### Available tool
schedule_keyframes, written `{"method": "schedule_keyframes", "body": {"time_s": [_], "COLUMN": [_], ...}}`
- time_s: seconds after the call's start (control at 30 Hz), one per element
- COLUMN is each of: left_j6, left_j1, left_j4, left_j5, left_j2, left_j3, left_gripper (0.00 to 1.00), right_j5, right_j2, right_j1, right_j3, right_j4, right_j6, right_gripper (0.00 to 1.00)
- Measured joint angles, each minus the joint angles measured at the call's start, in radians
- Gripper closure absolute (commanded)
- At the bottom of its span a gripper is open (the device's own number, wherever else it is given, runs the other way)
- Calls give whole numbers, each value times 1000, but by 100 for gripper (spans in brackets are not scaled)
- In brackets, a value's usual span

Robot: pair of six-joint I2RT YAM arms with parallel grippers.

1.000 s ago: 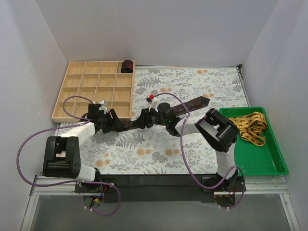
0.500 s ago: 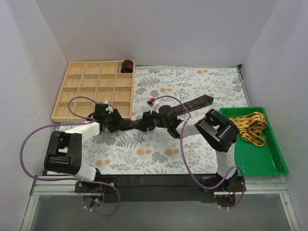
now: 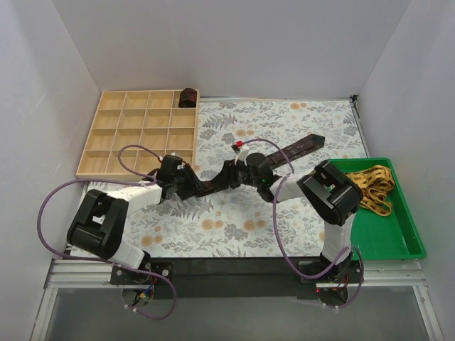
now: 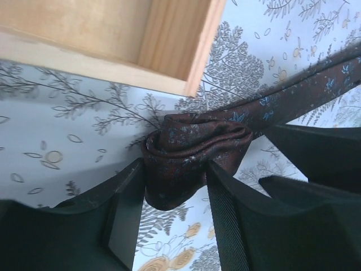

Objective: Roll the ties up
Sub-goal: Roll the tie

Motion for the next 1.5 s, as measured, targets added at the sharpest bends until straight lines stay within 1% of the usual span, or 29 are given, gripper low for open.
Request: {"method": "schedule_keyframes", "body": {"time_s": [0.03,0.13,0.17,0.23,0.27,0.33,0.4,0.47,0.53,0.63,0.7,0.73,0.8,0.93,1.07,1.17,1.2,1.27,1.3,1.37,1.43,1.5], "left_j6": [-13,-43,-43,-30,-15,38,119,212,343,549,669,720,821,984,1104,1172,1191,1216,1228,1240,1246,1250], "left_j1": [-11,-45,-56,-68,-74,-79,-79,-79,-77,-79,-85,-91,-111,-149,-183,-206,-211,-218,-220,-222,-223,-224], "left_j4": [6,14,13,2,-8,-38,-77,-119,-160,-203,-211,-214,-222,-240,-270,-305,-318,-333,-339,-354,-365,-380], "left_j5": [-3,-14,-18,-24,-34,-50,-84,-108,-114,-97,-80,-76,-68,-39,-16,-18,-20,-24,-27,-33,-38,-40], "left_j2": [3,16,23,24,21,7,-24,-59,-85,-90,-90,-89,-85,-24,60,131,158,200,218,248,253,253], "left_j3": [0,20,29,45,51,58,60,69,103,190,232,244,261,285,306,336,353,374,381,391,402,406], "left_gripper": [51,45,40,35,30,26,25,18,18,17,17,18,18,18,20,26,30,32,38,44,57,57], "right_j5": [4,7,3,-6,-10,-17,-30,-42,-55,-68,-71,-72,-72,-71,-63,-57,-56,-53,-53,-53,-53,-53], "right_j2": [-10,-60,-79,-116,-136,-176,-220,-262,-307,-367,-407,-427,-462,-510,-549,-576,-584,-596,-600,-606,-608,-609], "right_j1": [-11,-50,-63,-85,-95,-106,-108,-107,-107,-107,-107,-107,-109,-112,-114,-119,-121,-124,-126,-129,-132,-136], "right_j3": [-12,-63,-76,-95,-101,-106,-106,-109,-110,-114,-129,-139,-159,-188,-213,-230,-236,-244,-247,-251,-254,-255], "right_j4": [-3,-17,-27,-48,-64,-101,-154,-202,-251,-324,-358,-376,-402,-450,-483,-500,-503,-508,-507,-508,-508,-510], "right_j6": [-4,-25,-34,-63,-79,-117,-159,-200,-239,-290,-315,-325,-340,-362,-372,-380,-382,-385,-386,-388,-388,-388], "right_gripper": [53,53,53,53,53,52,52,51,50,46,43,38,32,25,23,23,23,23,23,23,23,23]}}
